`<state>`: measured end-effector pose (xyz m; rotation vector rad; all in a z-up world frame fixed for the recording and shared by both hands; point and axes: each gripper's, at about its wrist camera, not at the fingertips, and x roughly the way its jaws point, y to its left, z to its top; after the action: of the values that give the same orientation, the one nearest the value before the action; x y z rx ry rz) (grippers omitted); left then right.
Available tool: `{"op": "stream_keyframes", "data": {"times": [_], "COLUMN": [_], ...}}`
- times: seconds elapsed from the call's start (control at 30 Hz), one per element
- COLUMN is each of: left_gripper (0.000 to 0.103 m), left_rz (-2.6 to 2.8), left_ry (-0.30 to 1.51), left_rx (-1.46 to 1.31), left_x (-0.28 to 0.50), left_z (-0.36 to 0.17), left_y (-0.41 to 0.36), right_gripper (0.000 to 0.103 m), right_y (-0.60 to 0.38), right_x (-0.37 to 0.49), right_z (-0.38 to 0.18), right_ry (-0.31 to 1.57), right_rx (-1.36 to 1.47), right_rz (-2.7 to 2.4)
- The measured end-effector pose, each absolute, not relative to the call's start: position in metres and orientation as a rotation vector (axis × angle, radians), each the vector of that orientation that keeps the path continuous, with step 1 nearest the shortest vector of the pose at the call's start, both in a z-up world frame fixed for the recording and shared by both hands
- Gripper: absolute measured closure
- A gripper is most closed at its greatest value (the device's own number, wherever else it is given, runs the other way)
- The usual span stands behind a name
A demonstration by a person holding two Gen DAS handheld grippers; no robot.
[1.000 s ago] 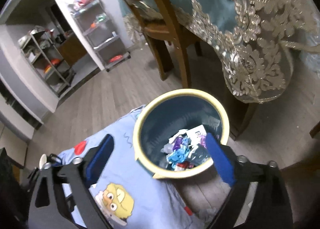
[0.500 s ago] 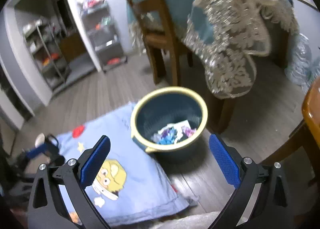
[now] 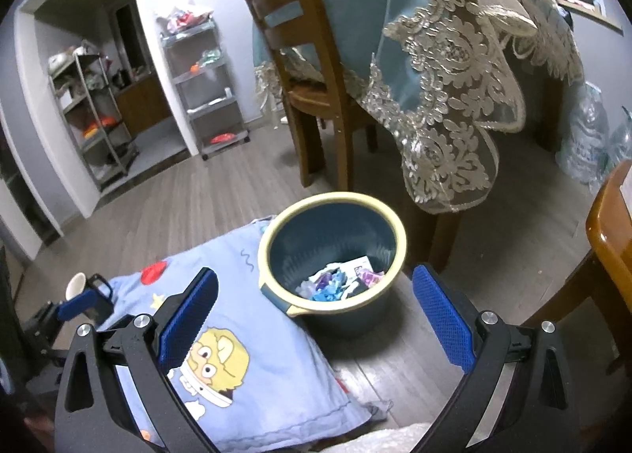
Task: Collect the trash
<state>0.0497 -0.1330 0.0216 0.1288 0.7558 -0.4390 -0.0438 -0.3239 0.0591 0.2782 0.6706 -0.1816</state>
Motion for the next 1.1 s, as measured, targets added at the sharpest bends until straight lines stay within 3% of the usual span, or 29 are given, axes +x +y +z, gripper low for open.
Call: {"op": "stream_keyframes", "data": {"times": [1.1], "left_gripper": [0.006], "left_rz": [-0.454], "left_ry": [0.737], "left_rx": [0.137], "left_x": [0.0466], "left_z": [0.0251], "left_y": [-0.1334], "right_gripper": [0.005], "right_y": [-0.3189], "right_x": [-0.0413], "right_z": [0.0609], "right_ry": [0.675], "right_rx": [0.259], "right_rz": [-0.180]}}
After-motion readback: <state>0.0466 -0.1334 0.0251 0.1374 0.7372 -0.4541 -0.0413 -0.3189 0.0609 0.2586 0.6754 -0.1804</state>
